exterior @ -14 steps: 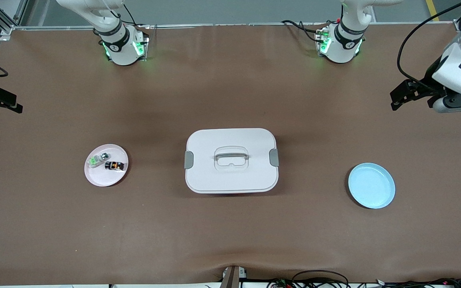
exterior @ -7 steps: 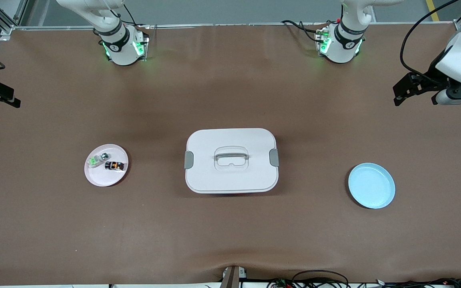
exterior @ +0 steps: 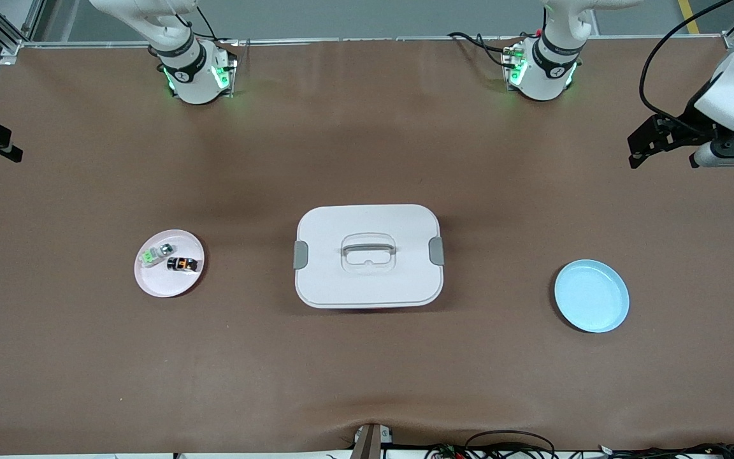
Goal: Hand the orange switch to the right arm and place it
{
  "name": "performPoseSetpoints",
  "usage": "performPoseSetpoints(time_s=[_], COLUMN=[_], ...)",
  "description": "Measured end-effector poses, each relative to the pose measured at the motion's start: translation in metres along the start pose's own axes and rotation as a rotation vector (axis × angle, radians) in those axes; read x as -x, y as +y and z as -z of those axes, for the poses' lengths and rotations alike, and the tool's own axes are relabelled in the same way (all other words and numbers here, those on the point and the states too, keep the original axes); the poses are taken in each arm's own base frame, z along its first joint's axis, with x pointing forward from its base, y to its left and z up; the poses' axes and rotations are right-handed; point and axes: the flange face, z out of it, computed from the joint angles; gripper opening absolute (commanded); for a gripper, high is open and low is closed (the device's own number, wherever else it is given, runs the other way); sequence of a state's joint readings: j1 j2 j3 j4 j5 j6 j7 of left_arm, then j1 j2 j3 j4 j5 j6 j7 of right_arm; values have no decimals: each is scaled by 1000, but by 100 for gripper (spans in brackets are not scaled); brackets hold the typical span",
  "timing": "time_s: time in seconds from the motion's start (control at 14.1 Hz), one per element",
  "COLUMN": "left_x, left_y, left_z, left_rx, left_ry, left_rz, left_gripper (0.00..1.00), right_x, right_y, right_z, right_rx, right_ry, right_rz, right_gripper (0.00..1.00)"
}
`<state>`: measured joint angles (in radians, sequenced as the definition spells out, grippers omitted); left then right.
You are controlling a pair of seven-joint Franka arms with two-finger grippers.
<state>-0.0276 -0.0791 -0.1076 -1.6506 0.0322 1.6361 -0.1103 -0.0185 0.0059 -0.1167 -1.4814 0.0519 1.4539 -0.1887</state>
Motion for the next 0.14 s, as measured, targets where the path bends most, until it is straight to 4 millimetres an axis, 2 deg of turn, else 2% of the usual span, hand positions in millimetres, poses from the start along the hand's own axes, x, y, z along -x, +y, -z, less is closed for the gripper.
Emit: performPoseSetpoints(time_s=[0.14], left_x=[0], left_y=[0], left_z=[1], left_rx=[3], left_ry=[1], left_rz=[0], left_gripper=[100], right_x=[0], right_y=[0], right_z=[-1], right_rx=[0], right_ry=[-2], right_rz=[0], right_gripper=[100])
